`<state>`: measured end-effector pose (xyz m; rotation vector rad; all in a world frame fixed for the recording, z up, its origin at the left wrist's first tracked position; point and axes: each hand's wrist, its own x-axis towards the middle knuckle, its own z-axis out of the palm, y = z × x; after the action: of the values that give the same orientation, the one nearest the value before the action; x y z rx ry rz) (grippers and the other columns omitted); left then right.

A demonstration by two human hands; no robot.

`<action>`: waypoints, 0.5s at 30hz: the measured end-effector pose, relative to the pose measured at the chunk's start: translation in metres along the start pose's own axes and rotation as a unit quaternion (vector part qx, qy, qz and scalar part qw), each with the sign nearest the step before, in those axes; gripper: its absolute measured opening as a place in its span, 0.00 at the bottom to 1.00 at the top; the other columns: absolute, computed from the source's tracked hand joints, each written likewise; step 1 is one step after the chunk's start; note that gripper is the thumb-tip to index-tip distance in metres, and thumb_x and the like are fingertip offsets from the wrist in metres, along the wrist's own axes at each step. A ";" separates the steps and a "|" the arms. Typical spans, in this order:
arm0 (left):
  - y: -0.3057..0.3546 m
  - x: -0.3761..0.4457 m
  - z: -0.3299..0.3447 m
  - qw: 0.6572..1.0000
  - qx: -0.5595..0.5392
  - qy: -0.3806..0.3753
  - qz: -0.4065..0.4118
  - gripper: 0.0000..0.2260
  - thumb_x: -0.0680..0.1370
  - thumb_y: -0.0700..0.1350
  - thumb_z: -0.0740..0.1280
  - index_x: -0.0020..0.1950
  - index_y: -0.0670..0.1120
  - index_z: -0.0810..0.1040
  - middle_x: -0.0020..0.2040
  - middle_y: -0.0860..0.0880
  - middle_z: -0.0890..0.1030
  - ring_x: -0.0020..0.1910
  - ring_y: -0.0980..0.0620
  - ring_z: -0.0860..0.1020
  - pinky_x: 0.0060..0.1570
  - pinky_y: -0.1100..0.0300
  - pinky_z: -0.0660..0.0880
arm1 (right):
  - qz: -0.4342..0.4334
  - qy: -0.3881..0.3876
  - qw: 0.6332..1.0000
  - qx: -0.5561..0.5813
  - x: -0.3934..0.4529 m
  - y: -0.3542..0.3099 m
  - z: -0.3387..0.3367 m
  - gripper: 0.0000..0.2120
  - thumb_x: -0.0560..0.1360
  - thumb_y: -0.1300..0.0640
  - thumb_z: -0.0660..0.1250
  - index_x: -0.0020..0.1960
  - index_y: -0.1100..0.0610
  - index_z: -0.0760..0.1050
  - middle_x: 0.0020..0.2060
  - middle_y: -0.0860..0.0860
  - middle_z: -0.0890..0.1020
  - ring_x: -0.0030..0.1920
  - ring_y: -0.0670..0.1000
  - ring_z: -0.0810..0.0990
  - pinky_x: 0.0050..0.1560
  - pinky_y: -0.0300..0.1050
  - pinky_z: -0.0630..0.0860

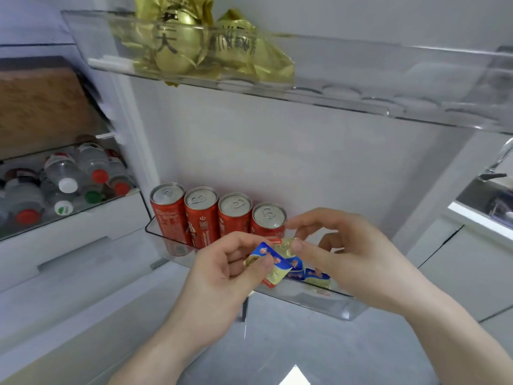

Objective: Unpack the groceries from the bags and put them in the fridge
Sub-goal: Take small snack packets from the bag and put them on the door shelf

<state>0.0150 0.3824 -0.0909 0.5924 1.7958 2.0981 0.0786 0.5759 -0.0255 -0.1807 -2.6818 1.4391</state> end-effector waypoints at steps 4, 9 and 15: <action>-0.001 0.003 0.006 0.999 0.004 -0.042 -0.008 0.04 0.77 0.44 0.74 0.50 0.50 0.84 0.49 0.45 0.88 0.47 0.48 0.86 0.48 0.58 0.81 | 0.015 -0.020 0.999 -0.028 0.002 0.008 0.001 0.06 0.77 0.50 0.73 0.49 0.38 0.82 0.48 0.39 0.84 0.38 0.51 0.83 0.38 0.57 0.80; -0.003 0.009 -0.005 0.999 0.037 -0.009 0.001 0.06 0.76 0.41 0.73 0.49 0.51 0.84 0.49 0.48 0.88 0.49 0.50 0.86 0.48 0.63 0.79 | 0.033 0.037 0.993 -0.110 0.010 0.024 -0.012 0.07 0.79 0.54 0.72 0.45 0.43 0.82 0.43 0.36 0.82 0.35 0.42 0.80 0.29 0.37 0.73; -0.007 0.007 -0.028 0.996 0.093 0.006 0.002 0.11 0.76 0.37 0.74 0.47 0.55 0.85 0.47 0.49 0.86 0.49 0.49 0.84 0.50 0.57 0.82 | 0.113 -0.065 0.949 -0.288 0.030 0.054 -0.001 0.07 0.79 0.54 0.68 0.47 0.41 0.77 0.47 0.38 0.82 0.42 0.40 0.81 0.44 0.39 0.78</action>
<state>-0.0057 0.3632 -0.1011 0.6321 2.0133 1.9523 0.0524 0.6103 -0.0694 -0.4600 -3.2064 0.6766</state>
